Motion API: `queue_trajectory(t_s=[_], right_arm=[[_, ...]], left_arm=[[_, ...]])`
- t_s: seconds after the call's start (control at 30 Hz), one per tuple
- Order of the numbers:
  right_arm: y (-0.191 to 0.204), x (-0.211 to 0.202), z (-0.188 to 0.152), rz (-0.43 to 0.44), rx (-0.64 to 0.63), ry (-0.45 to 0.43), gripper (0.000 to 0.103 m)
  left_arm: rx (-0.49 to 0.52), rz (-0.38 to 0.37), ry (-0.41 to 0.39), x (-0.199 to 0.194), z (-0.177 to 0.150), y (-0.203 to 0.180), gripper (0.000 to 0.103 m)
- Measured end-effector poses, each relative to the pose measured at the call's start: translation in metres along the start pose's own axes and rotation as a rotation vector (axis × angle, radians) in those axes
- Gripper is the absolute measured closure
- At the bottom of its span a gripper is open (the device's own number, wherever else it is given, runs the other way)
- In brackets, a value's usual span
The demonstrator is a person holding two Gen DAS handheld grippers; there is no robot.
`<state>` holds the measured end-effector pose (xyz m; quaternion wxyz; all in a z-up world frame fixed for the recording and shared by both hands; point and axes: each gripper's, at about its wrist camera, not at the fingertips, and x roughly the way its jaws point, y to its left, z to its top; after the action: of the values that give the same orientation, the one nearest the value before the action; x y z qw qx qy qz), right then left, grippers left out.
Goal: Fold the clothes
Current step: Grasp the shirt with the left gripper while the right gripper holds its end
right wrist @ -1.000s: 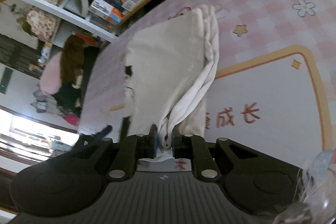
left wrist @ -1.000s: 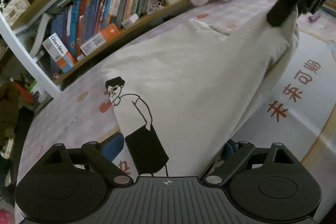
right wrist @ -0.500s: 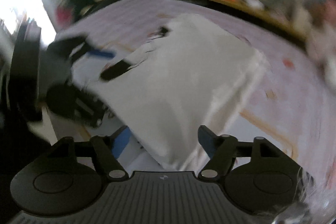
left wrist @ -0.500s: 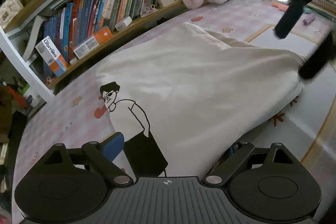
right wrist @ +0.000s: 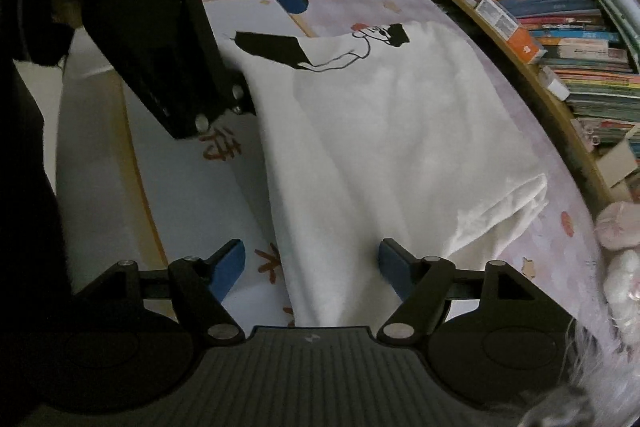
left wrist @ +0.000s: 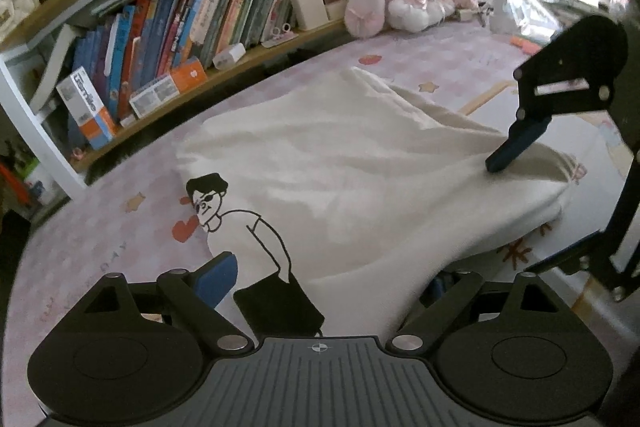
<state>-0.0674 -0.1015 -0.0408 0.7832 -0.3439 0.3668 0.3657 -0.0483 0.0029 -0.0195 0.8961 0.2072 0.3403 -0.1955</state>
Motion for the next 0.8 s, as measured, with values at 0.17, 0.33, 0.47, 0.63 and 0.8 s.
queue_trajectory(t_s=[0.17, 0.33, 0.47, 0.63, 0.8], right_arm=[[0.004, 0.003, -0.002, -0.091, -0.024, 0.02, 0.036], [0.003, 0.005, -0.002, -0.184, -0.052, 0.035, 0.081], [-0.008, -0.01, 0.005, -0.209, 0.004, -0.006, 0.088], [-0.017, -0.022, 0.019, -0.245, 0.017, -0.041, 0.09], [-0.023, -0.023, 0.024, -0.257, 0.011, -0.034, 0.091]], left_arm=[[-0.09, -0.081, 0.015, 0.002, 0.003, 0.014, 0.021], [-0.094, -0.116, 0.014, 0.001, 0.004, 0.019, 0.024], [0.046, -0.083, 0.002, -0.007, 0.0, 0.006, 0.024], [0.139, -0.066, -0.01, -0.015, -0.011, -0.003, 0.026], [0.201, -0.043, -0.023, -0.018, -0.021, -0.009, 0.055]])
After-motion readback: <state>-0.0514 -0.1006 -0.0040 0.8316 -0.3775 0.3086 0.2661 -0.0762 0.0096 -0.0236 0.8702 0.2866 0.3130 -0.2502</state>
